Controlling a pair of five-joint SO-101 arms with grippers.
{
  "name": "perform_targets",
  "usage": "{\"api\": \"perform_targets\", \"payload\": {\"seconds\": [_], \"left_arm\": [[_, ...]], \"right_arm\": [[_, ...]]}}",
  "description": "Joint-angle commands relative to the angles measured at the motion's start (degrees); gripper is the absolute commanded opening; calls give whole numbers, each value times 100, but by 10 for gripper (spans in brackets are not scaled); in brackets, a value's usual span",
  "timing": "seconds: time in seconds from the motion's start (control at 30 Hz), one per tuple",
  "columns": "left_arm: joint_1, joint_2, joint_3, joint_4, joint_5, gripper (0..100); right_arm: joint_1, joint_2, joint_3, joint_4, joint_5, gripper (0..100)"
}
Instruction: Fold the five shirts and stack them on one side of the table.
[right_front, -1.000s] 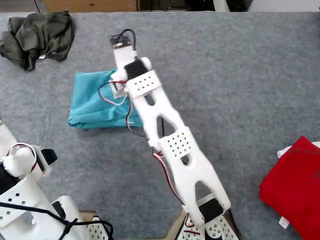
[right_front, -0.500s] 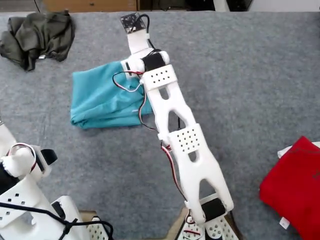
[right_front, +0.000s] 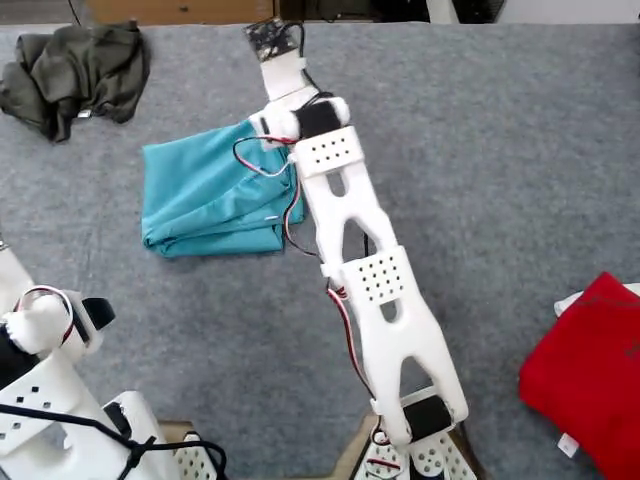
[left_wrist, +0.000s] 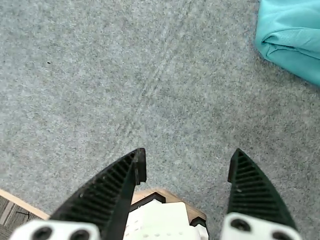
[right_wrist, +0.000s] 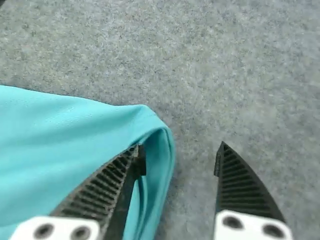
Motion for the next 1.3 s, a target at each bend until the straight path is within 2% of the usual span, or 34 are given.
{"api": "perform_targets", "payload": {"seconds": [0.0,0.1,0.17,0.3,0.63,0.77,1.07,1.13,1.27], "left_arm": [[-53,-40,-9,53,-53,274],[-35,-40,-9,53,-53,274],[-44,-40,-9,53,-53,274],[-53,-40,0,53,-53,274],[-62,-40,9,53,-53,274],[-53,-40,9,53,-53,274],[-44,-40,185,53,-53,274],[-53,-40,185,53,-53,274],[-62,-40,176,53,-53,274]], "right_arm": [[-22,-576,-884,993,-167,242],[-268,-637,-901,2075,-237,242],[-382,-690,-831,2470,-607,242],[-418,-725,-831,2462,-1231,242],[-813,-690,-514,2444,-1705,242],[-787,-708,-171,2092,-2101,242],[-787,-681,-101,2013,-2321,237],[-787,-681,-101,1925,-2303,187],[-787,-681,-101,1705,-2259,25]]}}
